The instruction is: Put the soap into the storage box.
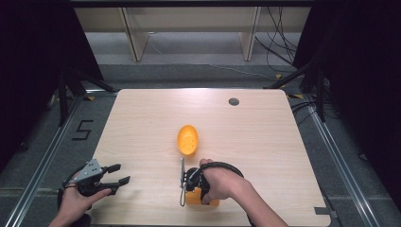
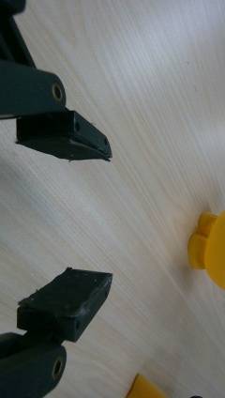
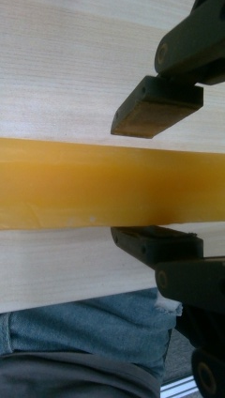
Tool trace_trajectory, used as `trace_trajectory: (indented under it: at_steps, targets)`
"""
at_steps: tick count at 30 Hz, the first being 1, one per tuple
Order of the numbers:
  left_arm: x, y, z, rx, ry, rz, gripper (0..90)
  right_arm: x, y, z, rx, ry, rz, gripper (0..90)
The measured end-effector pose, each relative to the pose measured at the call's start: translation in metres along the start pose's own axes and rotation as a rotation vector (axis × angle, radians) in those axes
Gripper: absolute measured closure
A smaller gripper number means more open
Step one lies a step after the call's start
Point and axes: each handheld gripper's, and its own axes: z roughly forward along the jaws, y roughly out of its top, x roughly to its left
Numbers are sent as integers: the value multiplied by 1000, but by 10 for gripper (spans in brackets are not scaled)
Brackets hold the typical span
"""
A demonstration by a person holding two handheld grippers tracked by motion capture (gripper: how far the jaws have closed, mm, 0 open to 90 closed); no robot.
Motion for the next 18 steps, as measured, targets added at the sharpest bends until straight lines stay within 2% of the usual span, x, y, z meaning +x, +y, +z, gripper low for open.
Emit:
trace_trajectory:
  at_steps: [2, 8, 9, 10, 11, 13, 15, 16, 18]
  targets:
    - [0, 0, 0, 0, 0, 0, 336, 1, 1, 2, 15, -7, 2, 485]
    - [0, 0, 0, -1, -6, 0, 336, 1, 2, 6, 8, -3, -2, 540]
    - [-1, -1, 1, -2, -9, -27, 336, 2, 2, 6, 6, 1, 1, 577]
    - [-1, -1, 1, -2, -5, -21, 336, 3, 3, 5, 12, 2, 2, 596]
    - [0, 0, 0, -1, -6, 2, 336, 4, 3, 5, 9, 3, 2, 602]
    - [-1, -1, 1, -1, -10, -26, 336, 4, 2, 6, 3, -5, -3, 610]
    - [-1, -1, 1, -1, -7, -25, 336, 4, 2, 5, 0, -9, -2, 612]
    - [0, 0, 0, -1, -5, 2, 336, 5, 1, 5, -3, -11, 3, 614]
    - [0, 0, 0, -1, -5, 0, 336, 4, 1, 5, -9, -11, -9, 614]
